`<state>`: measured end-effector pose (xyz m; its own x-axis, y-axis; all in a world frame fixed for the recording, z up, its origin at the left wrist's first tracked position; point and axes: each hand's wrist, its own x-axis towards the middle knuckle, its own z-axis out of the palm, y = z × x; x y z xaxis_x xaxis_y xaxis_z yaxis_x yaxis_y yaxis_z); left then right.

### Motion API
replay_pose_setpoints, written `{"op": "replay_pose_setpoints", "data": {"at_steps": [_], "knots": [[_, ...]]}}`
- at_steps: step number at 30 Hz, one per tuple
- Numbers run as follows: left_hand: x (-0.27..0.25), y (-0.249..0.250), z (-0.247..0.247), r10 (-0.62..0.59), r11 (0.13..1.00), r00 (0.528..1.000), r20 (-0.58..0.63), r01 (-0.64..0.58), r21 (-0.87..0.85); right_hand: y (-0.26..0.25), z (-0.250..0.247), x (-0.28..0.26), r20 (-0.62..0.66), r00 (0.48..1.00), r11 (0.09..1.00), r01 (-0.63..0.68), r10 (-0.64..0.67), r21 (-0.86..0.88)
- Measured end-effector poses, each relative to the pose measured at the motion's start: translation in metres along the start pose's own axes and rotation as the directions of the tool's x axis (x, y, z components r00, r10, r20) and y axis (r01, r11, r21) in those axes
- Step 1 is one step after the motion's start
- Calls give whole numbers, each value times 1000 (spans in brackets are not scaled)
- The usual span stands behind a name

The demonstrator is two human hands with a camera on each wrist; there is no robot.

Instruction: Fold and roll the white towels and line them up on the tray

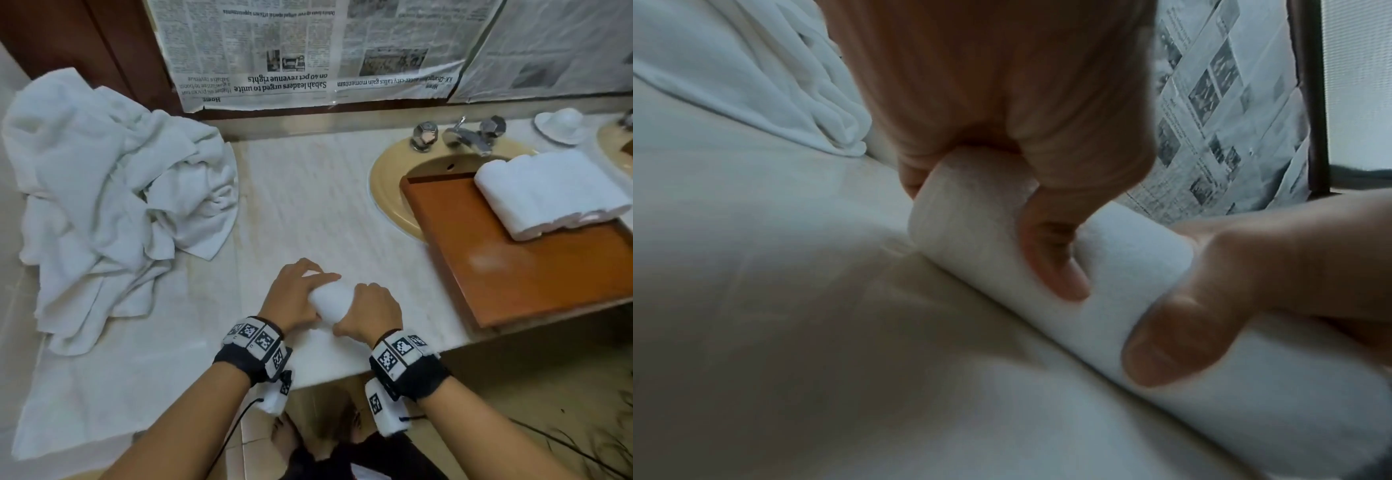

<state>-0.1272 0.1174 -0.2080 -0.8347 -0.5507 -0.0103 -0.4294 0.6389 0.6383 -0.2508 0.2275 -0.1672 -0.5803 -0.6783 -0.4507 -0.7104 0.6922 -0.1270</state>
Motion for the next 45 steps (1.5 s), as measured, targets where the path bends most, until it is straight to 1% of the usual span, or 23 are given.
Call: {"op": "replay_pose_setpoints", "data": {"at_steps": [2, 5, 7, 10, 13, 15, 17, 18, 19, 20, 22, 24, 25, 27, 29, 30, 33, 35, 37, 40, 42, 44, 45], "knots": [[-7, 2, 7, 10, 999, 998, -69, -13, -37, 1, 4, -8, -65, 998, 1000, 12, -12, 0], [-12, 4, 18, 6, 999, 989, -148, -11, -35, 5, 3, -8, -60, 997, 999, 41, -41, 3], [-9, 8, 22, -9, 1000, 987, -159, 7, -16, 10, -3, -4, -25, 998, 998, 65, -65, -2], [-3, 13, 24, -44, 999, 991, -129, 45, 6, 17, -11, 3, 6, 994, 994, 104, -105, 18], [3, 24, 26, -123, 992, 979, -161, 119, -36, 32, -22, 10, 56, 992, 991, 105, -110, 87], [10, 36, 26, -218, 972, 946, -242, 187, -145, 48, -36, 16, 87, 993, 977, 60, -79, 206], [21, 49, 30, -343, 927, 881, -326, 262, -267, 68, -55, 25, 88, 994, 934, 32, -68, 357], [27, 54, 33, -393, 907, 852, -347, 296, -300, 79, -67, 30, 78, 994, 904, 32, -72, 427], [36, 58, 36, -426, 893, 837, -345, 328, -307, 90, -79, 35, 61, 995, 866, 37, -78, 498], [46, 61, 41, -439, 889, 837, -327, 352, -292, 103, -92, 41, 38, 996, 820, 43, -79, 571], [68, 66, 50, -442, 890, 859, -259, 383, -247, 131, -118, 54, 10, 998, 705, 32, -56, 709], [92, 72, 60, -449, 888, 872, -194, 411, -206, 160, -140, 73, 20, 1000, 599, -14, -4, 801], [104, 75, 64, -462, 884, 871, -169, 436, -172, 174, -149, 84, 18, 999, 562, -38, 41, 826], [125, 82, 72, -510, 860, 852, -114, 509, -41, 199, -163, 106, 7, 989, 534, -86, 148, 841], [142, 90, 78, -560, 816, 827, -54, 562, 134, 218, -172, 123, -9, 970, 548, -130, 244, 826], [147, 95, 82, -579, 796, 814, -38, 575, 189, 226, -175, 131, -29, 960, 580, -144, 278, 802], [153, 101, 97, -612, 756, 790, -47, 601, 258, 237, -174, 144, -111, 942, 741, -172, 316, 649], [153, 100, 105, -619, 738, 783, -64, 608, 295, 236, -166, 146, -146, 945, 841, -182, 292, 509], [152, 99, 109, -621, 726, 780, -76, 609, 319, 233, -155, 148, -188, 947, 897, -163, 259, 411], [152, 100, 109, -620, 718, 779, -91, 611, 333, 228, -143, 149, -258, 940, 928, -122, 222, 353], [152, 100, 109, -623, 714, 776, -94, 614, 336, 226, -138, 148, -312, 931, 954, -101, 191, 282], [153, 100, 109, -626, 712, 774, -96, 617, 336, 226, -134, 144, -380, 918, 986, -52, 110, 161], [153, 100, 108, -627, 710, 773, -94, 617, 339, 226, -131, 142, -406, 913, 997, -8, 41, 82]]}}
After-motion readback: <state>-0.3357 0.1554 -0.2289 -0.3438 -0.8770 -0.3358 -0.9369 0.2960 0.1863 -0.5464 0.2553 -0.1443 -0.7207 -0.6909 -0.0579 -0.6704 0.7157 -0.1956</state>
